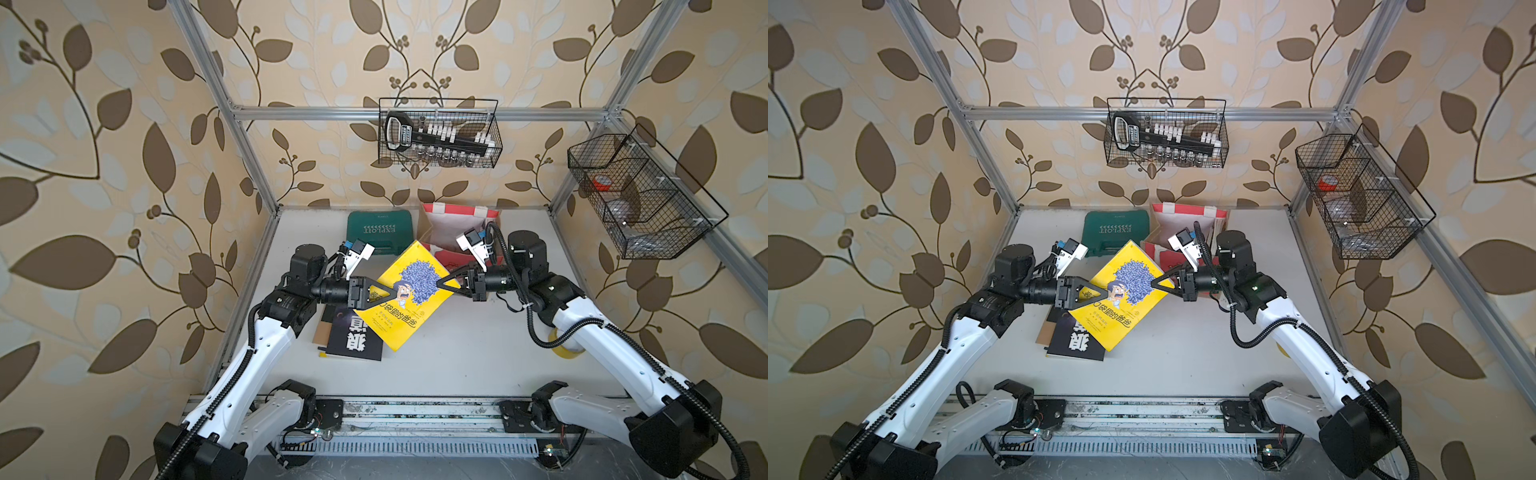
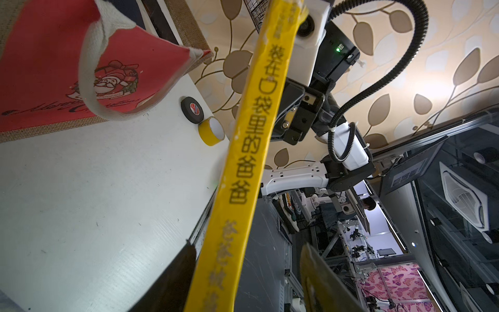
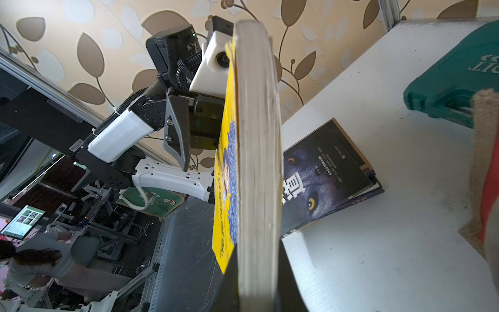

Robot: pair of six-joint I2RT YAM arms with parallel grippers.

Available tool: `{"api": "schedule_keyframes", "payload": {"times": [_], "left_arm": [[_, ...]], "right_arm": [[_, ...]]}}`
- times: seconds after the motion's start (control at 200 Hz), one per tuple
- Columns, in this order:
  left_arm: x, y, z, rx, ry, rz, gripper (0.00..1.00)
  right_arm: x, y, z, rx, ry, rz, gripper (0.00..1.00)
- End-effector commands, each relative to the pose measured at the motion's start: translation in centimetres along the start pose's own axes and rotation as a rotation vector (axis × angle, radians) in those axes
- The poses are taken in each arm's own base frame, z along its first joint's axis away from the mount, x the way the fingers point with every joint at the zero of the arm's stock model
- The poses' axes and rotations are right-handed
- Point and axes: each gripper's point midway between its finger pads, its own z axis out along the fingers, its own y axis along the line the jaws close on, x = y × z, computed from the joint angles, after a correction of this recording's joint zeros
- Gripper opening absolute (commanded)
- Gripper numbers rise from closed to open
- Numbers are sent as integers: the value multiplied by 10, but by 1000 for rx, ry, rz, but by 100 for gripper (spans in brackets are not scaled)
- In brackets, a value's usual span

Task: Put the books into the canvas bag
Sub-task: Pick up the book from the book, then place the book in the canvas bag.

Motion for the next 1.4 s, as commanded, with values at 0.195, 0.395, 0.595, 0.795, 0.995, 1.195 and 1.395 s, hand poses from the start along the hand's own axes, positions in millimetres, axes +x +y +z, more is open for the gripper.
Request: {"api": "schedule_keyframes", "payload": {"times": [0.195, 0.395, 0.595, 0.795, 0.995, 1.195, 1.395], "left_arm": [[-13, 41, -14, -300, -89, -28, 99], [-11, 65, -20, -421, -93, -61, 99], [-2, 80, -28, -520, -68, -77, 99], [0, 81, -32, -548, -66, -56, 99], [-1, 81, -32, -548, -65, -53, 99], [-1, 81, -32, -547, -66, -51, 99], [-1, 81, -33, -549, -70, -52, 99]], "right_arm": [[-121, 25, -89, 254, -379, -87, 0], [-161, -9, -146, 535, -499, -54, 0], [-178, -27, -167, 692, -538, -25, 0], [-175, -39, -167, 703, -561, 37, 0], [-153, -68, -163, 733, -564, 107, 0], [-129, -102, -153, 756, -529, 177, 0], [-112, -131, -155, 883, -519, 202, 0]]}}
